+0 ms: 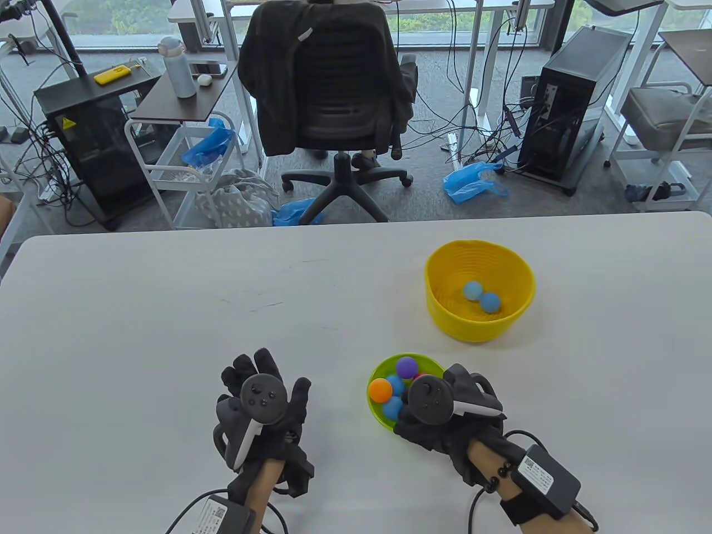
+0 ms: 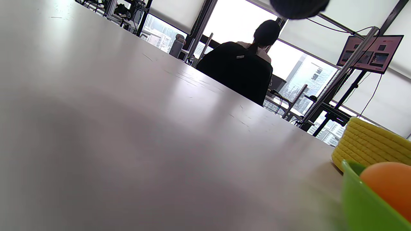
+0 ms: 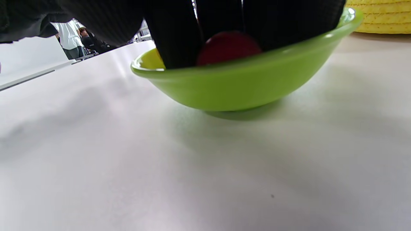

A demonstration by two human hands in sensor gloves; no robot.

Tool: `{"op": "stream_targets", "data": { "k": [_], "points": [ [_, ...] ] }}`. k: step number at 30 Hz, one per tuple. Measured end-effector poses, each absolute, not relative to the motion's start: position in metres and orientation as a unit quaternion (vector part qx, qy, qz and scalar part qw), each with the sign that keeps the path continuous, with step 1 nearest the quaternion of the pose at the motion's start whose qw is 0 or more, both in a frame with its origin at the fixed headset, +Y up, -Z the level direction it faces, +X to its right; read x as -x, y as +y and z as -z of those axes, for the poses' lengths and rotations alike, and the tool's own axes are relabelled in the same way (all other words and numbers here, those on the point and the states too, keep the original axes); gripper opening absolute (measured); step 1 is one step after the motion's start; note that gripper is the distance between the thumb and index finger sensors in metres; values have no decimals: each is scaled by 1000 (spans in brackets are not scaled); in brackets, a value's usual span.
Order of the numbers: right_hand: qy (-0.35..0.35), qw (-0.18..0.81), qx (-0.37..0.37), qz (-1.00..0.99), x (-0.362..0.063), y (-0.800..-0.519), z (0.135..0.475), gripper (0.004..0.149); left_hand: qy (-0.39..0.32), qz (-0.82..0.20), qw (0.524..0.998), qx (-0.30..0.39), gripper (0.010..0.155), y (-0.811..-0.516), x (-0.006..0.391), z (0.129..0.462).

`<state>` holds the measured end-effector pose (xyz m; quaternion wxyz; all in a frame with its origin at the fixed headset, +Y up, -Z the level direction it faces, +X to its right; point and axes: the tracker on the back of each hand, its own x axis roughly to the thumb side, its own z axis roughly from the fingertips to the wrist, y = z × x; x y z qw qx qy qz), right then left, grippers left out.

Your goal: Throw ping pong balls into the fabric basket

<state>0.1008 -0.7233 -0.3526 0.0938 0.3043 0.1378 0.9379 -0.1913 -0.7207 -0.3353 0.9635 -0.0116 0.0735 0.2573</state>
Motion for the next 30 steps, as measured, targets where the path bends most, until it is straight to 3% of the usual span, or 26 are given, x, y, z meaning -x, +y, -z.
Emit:
{"op": "stream_targets", "data": {
  "k": [8, 13, 21, 30],
  "points": [
    [82, 142, -314, -935, -120, -705, 349, 46, 73, -258, 963, 8, 84, -720, 192, 335],
    [49, 181, -312, -931, -136, -694, 351, 53, 76, -261, 962, 6, 84, -720, 193, 335],
    [16, 348, -302, -887, -165, -683, 360, 57, 77, -268, 960, 4, 84, -719, 195, 335],
    [7, 576, -244, -781, -210, -691, 379, 54, 75, -274, 959, 2, 84, -719, 197, 335]
  ]
}}
